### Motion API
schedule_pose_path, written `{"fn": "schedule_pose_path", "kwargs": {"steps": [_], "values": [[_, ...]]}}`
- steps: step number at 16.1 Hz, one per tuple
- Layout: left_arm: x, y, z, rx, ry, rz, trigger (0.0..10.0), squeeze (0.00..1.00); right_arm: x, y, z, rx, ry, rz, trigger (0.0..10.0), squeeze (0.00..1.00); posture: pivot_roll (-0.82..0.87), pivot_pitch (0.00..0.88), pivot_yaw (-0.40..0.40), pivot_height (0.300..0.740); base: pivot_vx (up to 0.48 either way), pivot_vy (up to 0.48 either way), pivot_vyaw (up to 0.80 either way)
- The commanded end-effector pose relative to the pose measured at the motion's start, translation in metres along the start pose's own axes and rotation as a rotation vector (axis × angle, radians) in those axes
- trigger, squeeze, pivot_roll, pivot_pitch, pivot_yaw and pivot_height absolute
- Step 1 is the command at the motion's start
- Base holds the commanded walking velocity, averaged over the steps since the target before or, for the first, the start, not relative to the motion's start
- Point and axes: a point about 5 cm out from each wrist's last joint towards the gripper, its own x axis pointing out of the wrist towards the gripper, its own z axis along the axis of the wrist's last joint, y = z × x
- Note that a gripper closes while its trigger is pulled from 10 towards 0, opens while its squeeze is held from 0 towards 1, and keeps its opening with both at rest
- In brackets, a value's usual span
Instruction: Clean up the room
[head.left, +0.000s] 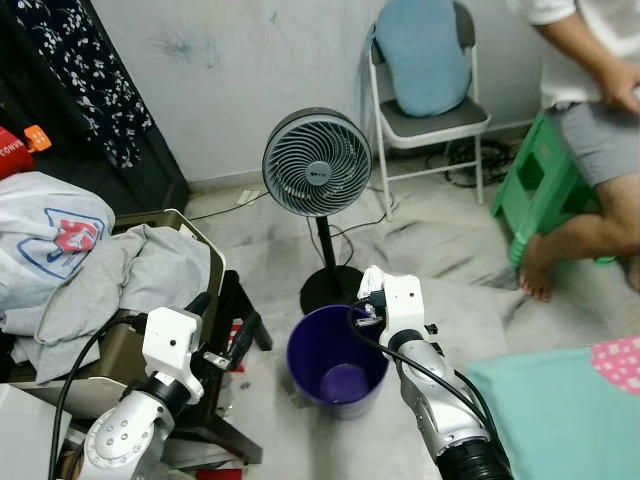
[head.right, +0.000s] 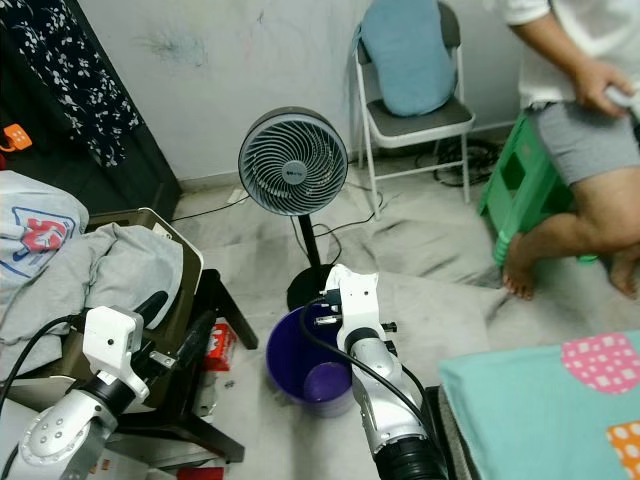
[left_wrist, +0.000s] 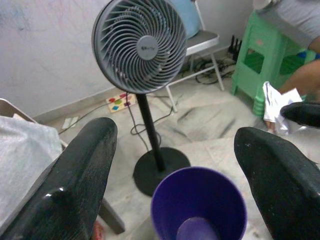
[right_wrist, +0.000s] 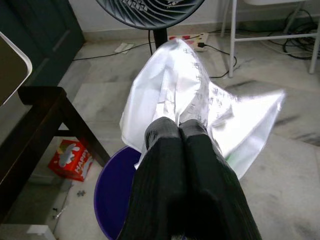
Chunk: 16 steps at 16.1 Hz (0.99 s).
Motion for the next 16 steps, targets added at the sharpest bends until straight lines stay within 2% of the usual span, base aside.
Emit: {"fn": "schedule_pose_path", "kwargs": {"steps": [1, 3, 5, 8, 10, 14, 16], "values": [[0.002, 0.006, 0.004, 0.010, -0.002, 0.001, 10.0, 0.00, 0.002, 0.010, 0.008, 0.009, -0.022, 0.029, 10.0, 0.00, -0.06, 0.050, 0.188, 0.740, 0.000, 0.000, 0.00], [0.010, 0.003, 0.004, -0.002, -0.009, -0.001, 10.0, 0.00, 0.002, 0.009, 0.013, 0.012, -0.050, 0.033, 10.0, 0.00, -0.07, 0.032, 0.185, 0.740, 0.000, 0.000, 0.00], [0.017, 0.000, 0.005, -0.011, -0.026, 0.006, 10.0, 0.00, 0.001, 0.005, 0.022, 0.073, -0.109, 0.025, 10.0, 0.00, -0.08, 0.000, 0.179, 0.740, 0.000, 0.000, 0.00], [0.028, 0.002, 0.005, -0.038, -0.058, 0.060, 10.0, 0.00, -0.003, -0.007, 0.029, 0.112, -0.187, 0.009, 10.0, 0.00, -0.10, 0.000, 0.168, 0.740, 0.000, 0.000, 0.00], [0.039, 0.003, 0.006, -0.066, -0.076, 0.101, 10.0, 0.00, -0.007, -0.018, 0.024, 0.122, -0.188, -0.019, 10.0, 0.00, -0.12, 0.000, 0.154, 0.740, 0.000, 0.000, 0.00], [0.038, 0.002, 0.003, -0.087, -0.088, 0.096, 10.0, 0.00, -0.018, -0.029, 0.018, 0.121, -0.194, -0.030, 10.0, 0.00, -0.13, 0.000, 0.137, 0.740, 0.000, 0.000, 0.00], [0.037, 0.000, -0.001, -0.094, -0.087, 0.100, 10.0, 0.00, -0.020, -0.029, 0.015, 0.112, -0.190, -0.023, 10.0, 0.00, -0.13, 0.000, 0.135, 0.740, 0.000, 0.000, 0.00]]}}
